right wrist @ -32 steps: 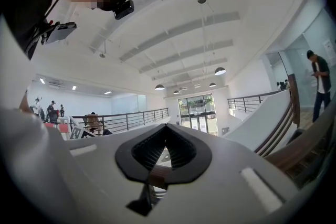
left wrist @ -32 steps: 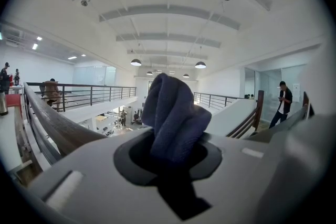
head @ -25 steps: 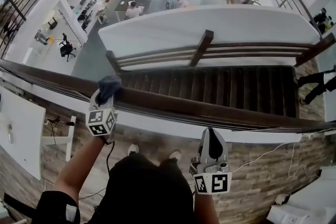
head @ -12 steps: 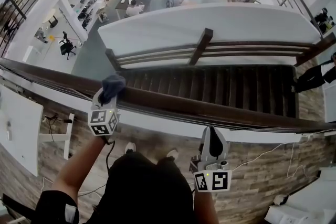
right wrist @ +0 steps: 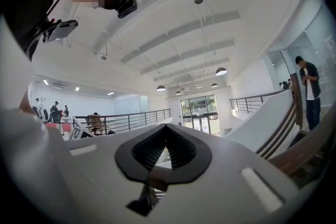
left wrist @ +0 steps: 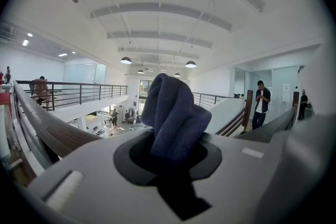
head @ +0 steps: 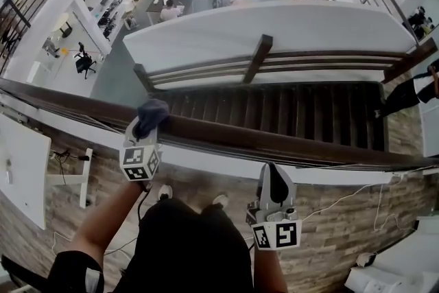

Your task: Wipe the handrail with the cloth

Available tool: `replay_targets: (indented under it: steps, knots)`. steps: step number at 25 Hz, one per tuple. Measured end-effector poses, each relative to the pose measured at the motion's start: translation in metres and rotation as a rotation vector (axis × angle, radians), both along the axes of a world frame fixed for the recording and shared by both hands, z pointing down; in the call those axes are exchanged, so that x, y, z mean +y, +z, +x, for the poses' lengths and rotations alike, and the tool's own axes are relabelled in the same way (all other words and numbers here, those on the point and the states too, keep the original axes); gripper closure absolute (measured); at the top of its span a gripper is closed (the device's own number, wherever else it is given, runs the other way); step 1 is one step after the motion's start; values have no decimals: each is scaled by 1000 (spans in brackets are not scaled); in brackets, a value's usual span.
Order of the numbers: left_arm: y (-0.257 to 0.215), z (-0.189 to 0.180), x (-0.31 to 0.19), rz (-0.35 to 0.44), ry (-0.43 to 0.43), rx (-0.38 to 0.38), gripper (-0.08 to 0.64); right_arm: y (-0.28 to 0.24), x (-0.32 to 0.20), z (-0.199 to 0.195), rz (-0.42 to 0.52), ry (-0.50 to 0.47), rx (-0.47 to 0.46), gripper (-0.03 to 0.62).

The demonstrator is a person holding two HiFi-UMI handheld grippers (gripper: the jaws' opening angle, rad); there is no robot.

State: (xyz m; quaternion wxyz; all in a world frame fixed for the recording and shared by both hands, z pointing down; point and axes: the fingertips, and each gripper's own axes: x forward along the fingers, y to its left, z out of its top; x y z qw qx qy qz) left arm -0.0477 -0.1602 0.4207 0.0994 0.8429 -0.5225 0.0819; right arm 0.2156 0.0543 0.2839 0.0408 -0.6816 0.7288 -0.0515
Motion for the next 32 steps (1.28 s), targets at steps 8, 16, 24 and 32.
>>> replay_targets:
  steps: [8, 16, 24, 32]
  knots:
    - [-1, 26, 8, -13, 42, -2, 482, 0, -1, 16, -2, -18, 0, 591]
    - [1, 59, 17, -22, 83, -11, 482, -7, -8, 21, 10, -49, 23, 591]
    - [2, 84, 22, -24, 111, -22, 482, -14, -15, 27, 26, -83, 41, 591]
    - [1, 93, 25, -11, 90, -36, 482, -7, -3, 35, 7, -103, 43, 591]
